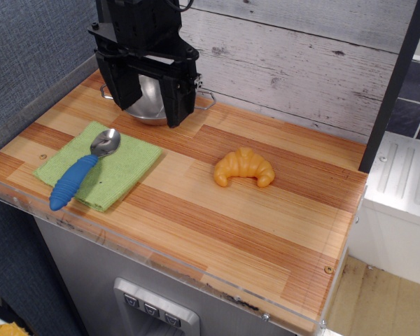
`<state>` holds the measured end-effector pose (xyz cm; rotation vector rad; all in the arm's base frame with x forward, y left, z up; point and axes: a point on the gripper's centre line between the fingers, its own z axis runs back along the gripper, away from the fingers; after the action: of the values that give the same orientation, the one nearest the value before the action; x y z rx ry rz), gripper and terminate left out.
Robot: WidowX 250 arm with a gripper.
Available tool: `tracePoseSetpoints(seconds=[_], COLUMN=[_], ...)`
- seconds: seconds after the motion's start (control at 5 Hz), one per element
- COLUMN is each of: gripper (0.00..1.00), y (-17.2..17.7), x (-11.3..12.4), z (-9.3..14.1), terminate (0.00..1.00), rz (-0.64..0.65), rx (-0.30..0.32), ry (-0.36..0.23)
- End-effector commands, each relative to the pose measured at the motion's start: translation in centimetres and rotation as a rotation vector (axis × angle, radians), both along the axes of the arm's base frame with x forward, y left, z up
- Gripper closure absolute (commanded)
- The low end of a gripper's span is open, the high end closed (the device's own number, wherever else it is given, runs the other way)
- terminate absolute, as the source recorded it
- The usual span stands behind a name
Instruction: Move silver bowl directly below croissant.
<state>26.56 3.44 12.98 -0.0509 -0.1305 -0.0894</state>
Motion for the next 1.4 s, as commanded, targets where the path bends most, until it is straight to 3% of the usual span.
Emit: tracePoseSetpoints(seconds=[0.0, 0.2, 0.6, 0.8, 1.2], gripper=[0.00, 0.00, 0.00, 0.00, 0.00], y=[0.0, 1.4, 3.6, 4.2, 5.1], x=[0.0, 3.6, 8.9, 11.2, 11.9], z=[0.0, -1.9, -5.3, -7.5, -8.9], terminate=[0.00, 0.00, 0.00, 0.00, 0.00], rz=[0.000, -0.030, -0.016, -0.047, -0.131], rx=[0.000, 0.001, 0.055, 0.087, 0.130], ry=[0.000, 0.022, -0.041, -0.044, -0.039])
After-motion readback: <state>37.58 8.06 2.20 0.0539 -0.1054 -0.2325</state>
